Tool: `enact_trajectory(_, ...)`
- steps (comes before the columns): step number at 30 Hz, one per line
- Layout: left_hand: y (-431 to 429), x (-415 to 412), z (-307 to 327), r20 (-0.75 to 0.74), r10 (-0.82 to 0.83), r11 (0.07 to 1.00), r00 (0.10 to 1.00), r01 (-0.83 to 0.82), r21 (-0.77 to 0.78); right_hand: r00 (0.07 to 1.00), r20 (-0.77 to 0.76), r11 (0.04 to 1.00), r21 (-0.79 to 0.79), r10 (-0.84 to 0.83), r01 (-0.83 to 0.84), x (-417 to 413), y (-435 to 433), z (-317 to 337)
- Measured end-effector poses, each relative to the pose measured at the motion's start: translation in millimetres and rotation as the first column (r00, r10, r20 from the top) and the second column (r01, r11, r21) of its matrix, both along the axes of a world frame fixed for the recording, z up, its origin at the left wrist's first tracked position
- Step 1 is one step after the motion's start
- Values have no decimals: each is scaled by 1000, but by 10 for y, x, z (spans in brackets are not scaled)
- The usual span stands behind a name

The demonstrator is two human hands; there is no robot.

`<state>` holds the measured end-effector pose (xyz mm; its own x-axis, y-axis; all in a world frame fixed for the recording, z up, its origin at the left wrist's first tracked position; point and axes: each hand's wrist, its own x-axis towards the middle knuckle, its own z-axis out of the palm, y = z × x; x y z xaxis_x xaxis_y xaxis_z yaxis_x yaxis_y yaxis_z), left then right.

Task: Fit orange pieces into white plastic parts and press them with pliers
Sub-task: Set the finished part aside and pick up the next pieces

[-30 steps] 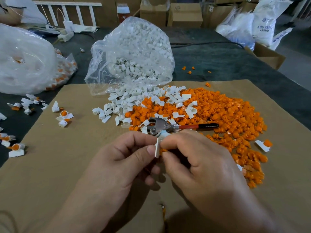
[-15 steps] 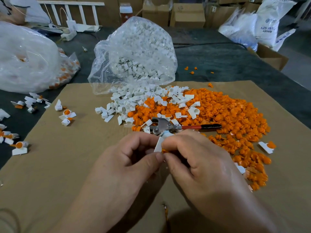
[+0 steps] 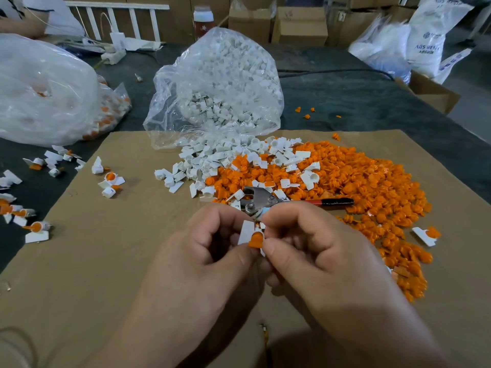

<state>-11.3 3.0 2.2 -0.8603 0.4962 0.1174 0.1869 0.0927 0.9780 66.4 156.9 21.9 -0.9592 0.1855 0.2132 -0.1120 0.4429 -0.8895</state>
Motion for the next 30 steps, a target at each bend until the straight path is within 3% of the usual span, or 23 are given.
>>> enact_trajectory(3, -2, 28, 22, -44, -12, 1000, 999, 11, -8, 996, 73, 982, -184, 60, -46, -15, 34, 13)
enact_trajectory(11, -8, 49, 13, -196, 21, 999, 980, -28, -33, 991, 67, 925, -369, 118, -85, -57, 80, 10)
enact_trajectory(15, -11, 51, 20, -233, 0, 998, 973, -16, -64, 992, 64, 921, -383, 106, -74, -66, 80, -14)
enact_trajectory(30, -6, 36, 39, -59, -109, 991, 992, 113, 66, 981, 9, 872, -459, 196, -170, -70, 97, 79)
